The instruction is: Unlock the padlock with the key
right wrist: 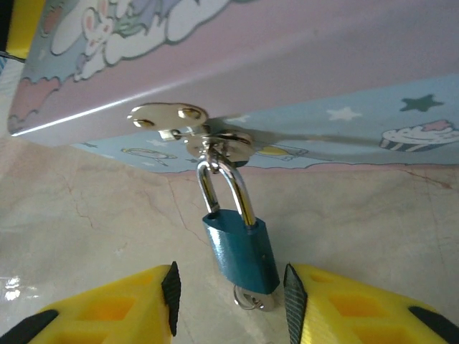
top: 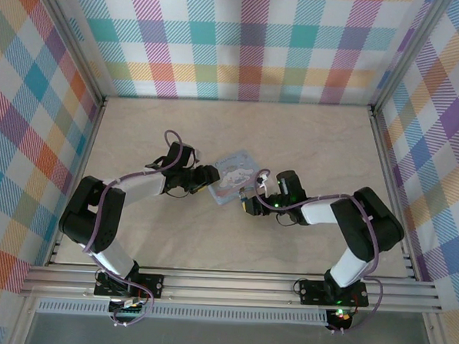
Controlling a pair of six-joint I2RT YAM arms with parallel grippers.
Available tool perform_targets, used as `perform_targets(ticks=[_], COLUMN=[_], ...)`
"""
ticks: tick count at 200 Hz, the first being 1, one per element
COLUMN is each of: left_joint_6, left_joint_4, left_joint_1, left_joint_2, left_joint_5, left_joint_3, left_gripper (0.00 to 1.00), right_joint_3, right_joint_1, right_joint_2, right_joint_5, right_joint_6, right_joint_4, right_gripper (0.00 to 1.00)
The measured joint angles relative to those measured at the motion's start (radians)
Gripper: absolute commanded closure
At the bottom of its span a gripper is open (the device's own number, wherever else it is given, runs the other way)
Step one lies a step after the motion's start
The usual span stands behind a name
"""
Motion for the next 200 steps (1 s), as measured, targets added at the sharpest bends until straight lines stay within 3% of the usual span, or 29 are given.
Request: perform_targets(ticks=[156, 200], left_joint_6=[-0.011, -0.012], left_joint_4=[-0.001, -0.001], left_joint_1=[-0.003, -0.003], left_joint_2=[0.000, 0.000], left_joint_5=[-0.001, -0.001], left_joint_3=[0.002, 0.002], left_gripper=[0.42, 0.42], right_joint_3=[0.019, 0.023], right_joint_1=[0.002, 0.006], right_joint_2=[0.037, 0.040], right_joint_5=[0.005, 0.001], right_joint_6=[-0.004, -0.005], right_joint_4=[0.023, 0.031], right_gripper=[0.70, 0.83])
